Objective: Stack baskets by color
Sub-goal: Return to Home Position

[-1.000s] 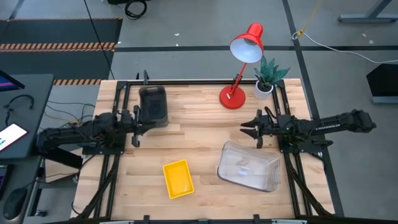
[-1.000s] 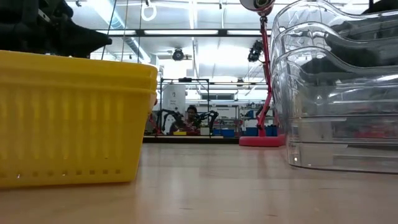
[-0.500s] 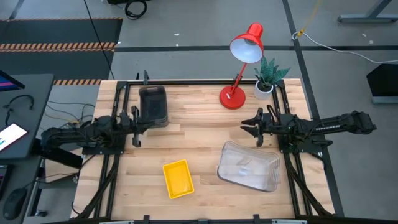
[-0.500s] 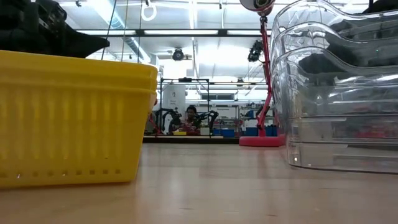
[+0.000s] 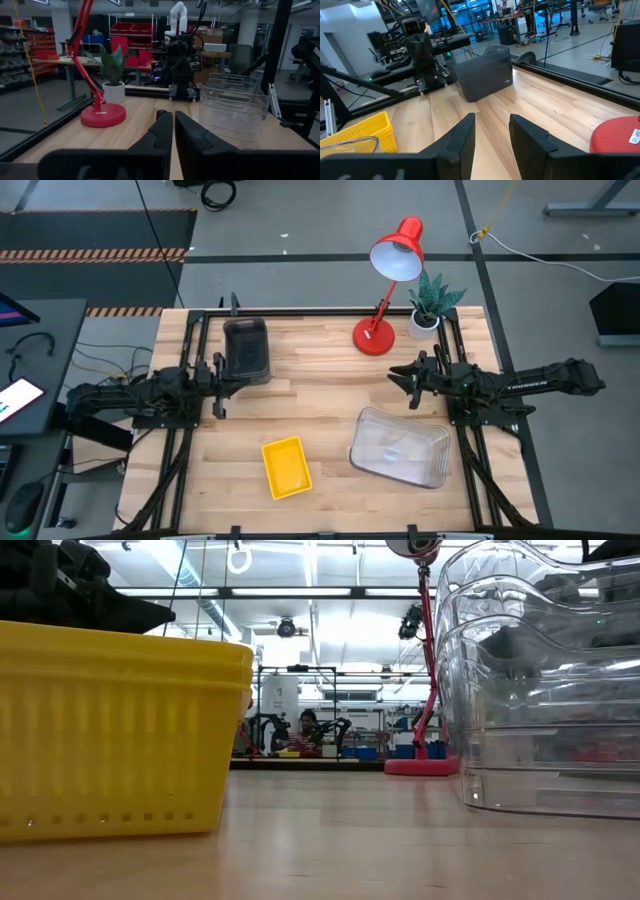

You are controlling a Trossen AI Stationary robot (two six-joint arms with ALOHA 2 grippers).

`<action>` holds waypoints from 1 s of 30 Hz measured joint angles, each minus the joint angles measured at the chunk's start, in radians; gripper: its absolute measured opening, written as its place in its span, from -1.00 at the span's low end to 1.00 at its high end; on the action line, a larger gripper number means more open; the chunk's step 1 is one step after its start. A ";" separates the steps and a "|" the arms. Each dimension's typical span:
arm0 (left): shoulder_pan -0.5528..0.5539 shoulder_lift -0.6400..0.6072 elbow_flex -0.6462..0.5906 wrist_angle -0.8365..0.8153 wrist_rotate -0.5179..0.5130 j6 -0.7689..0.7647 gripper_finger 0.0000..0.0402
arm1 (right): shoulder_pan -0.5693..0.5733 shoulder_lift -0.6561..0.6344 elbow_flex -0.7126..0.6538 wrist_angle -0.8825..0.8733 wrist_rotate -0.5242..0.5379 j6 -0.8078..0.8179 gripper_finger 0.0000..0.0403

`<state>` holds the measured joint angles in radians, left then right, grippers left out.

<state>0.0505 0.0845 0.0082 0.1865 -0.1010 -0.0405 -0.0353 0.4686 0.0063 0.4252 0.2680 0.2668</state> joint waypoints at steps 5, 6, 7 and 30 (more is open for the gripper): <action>0.000 0.000 0.000 0.000 0.000 -0.041 -0.80 | 0.000 0.000 0.000 0.000 0.000 0.000 -0.38; 0.000 0.000 0.000 0.000 0.000 -0.051 -0.80 | 0.000 0.000 0.000 0.000 0.000 0.000 -0.38; 0.000 0.000 0.000 0.000 0.000 -0.053 -0.79 | 0.000 0.000 0.000 0.000 0.000 0.000 -0.38; 0.000 0.000 -0.001 0.000 0.000 -0.052 -0.80 | 0.000 0.000 0.000 0.000 0.000 0.000 -0.38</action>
<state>0.0506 0.0845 0.0074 0.1864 -0.1009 -0.0925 -0.0353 0.4689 0.0063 0.4252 0.2676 0.2668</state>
